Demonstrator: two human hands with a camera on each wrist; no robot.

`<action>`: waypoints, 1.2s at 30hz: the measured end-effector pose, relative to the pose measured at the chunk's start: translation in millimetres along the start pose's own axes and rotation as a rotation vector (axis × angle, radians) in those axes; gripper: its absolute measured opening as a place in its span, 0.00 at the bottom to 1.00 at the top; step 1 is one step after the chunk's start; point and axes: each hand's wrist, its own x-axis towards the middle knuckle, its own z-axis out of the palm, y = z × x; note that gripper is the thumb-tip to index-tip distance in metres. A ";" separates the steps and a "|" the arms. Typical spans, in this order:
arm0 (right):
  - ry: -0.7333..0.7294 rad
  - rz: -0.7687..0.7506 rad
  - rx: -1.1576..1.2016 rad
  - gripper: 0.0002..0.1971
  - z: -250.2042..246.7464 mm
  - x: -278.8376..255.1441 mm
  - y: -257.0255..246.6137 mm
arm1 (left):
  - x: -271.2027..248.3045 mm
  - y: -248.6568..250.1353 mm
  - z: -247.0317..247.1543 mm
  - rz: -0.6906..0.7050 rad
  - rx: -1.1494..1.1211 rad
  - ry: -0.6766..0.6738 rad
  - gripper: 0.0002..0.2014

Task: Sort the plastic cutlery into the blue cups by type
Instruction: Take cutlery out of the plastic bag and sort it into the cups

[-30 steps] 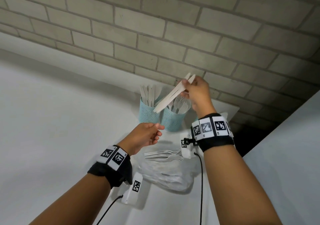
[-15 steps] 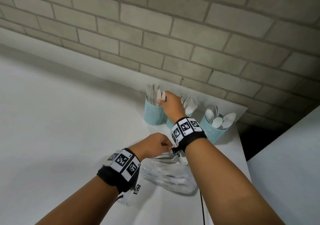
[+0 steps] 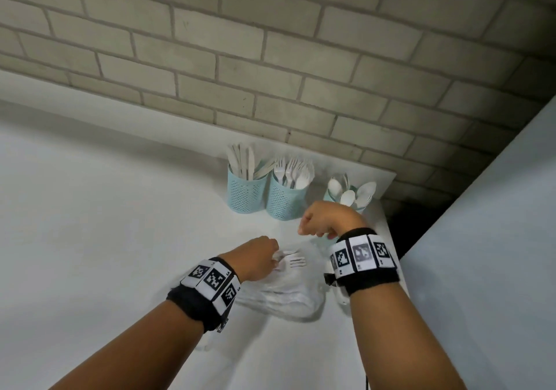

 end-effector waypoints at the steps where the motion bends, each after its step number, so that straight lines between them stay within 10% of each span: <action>1: -0.002 0.030 -0.019 0.17 8.8 1.6 5.0 | 0.6 -0.3 1.1 -0.016 0.007 0.000 0.19; 36: 0.293 0.019 0.465 0.10 65.8 8.4 28.0 | -5.1 -5.1 -2.9 0.010 -0.097 -0.085 0.21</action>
